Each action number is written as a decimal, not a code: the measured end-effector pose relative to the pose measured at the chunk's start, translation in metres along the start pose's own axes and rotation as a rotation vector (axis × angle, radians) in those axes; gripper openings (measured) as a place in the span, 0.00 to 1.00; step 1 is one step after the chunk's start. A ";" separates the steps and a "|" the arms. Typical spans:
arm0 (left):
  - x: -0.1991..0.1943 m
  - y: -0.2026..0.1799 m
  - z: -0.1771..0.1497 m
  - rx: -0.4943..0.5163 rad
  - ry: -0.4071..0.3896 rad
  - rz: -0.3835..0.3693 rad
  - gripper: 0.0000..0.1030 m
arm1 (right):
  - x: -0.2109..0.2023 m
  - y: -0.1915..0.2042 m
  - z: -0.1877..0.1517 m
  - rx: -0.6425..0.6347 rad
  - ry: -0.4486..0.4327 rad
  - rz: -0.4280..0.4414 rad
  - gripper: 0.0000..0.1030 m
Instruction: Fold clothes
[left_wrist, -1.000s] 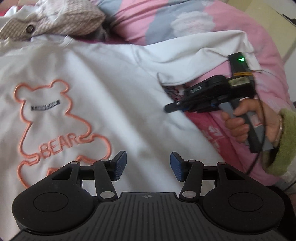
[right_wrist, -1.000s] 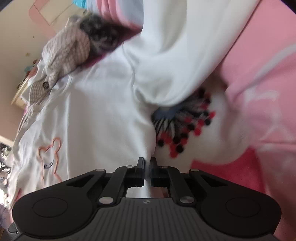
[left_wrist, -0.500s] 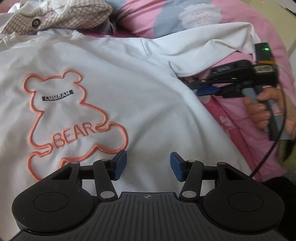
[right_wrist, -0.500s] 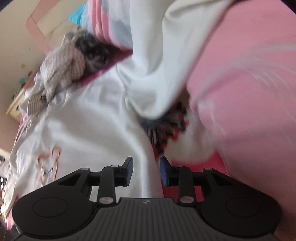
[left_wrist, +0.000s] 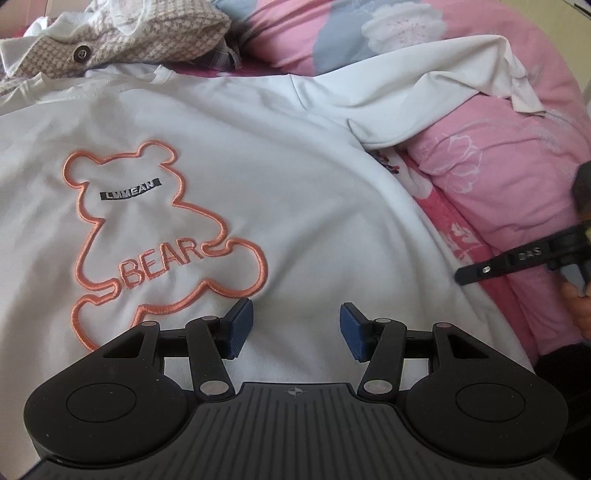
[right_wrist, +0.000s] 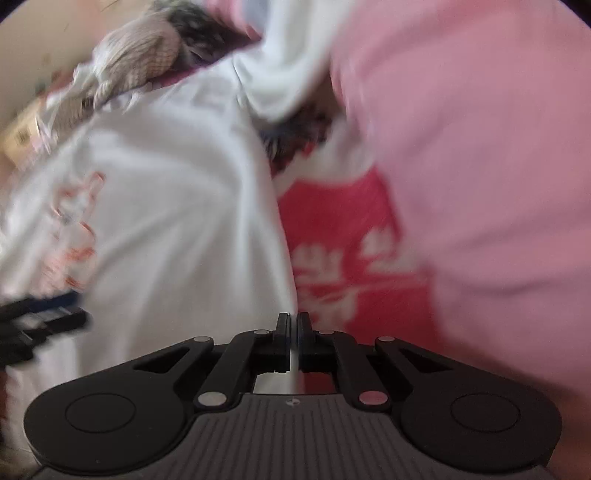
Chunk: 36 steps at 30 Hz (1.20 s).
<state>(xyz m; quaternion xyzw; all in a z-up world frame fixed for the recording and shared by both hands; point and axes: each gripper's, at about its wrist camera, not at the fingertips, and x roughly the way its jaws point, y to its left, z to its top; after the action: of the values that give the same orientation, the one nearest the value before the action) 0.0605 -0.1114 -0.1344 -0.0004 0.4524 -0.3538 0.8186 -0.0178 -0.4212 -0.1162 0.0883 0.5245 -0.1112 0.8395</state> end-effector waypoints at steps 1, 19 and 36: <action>0.000 -0.001 0.000 0.002 0.000 0.004 0.51 | -0.004 0.006 -0.003 -0.045 -0.023 -0.062 0.04; -0.011 0.000 -0.003 0.009 -0.009 0.036 0.51 | -0.026 0.027 -0.047 -0.473 0.181 -0.133 0.11; -0.017 0.005 -0.004 -0.020 -0.029 0.032 0.51 | -0.038 0.071 0.007 -0.536 -0.007 0.000 0.13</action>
<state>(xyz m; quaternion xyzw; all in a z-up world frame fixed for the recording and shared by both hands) 0.0553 -0.0969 -0.1259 -0.0064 0.4440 -0.3359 0.8306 -0.0085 -0.3515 -0.0766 -0.1375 0.5323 0.0310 0.8348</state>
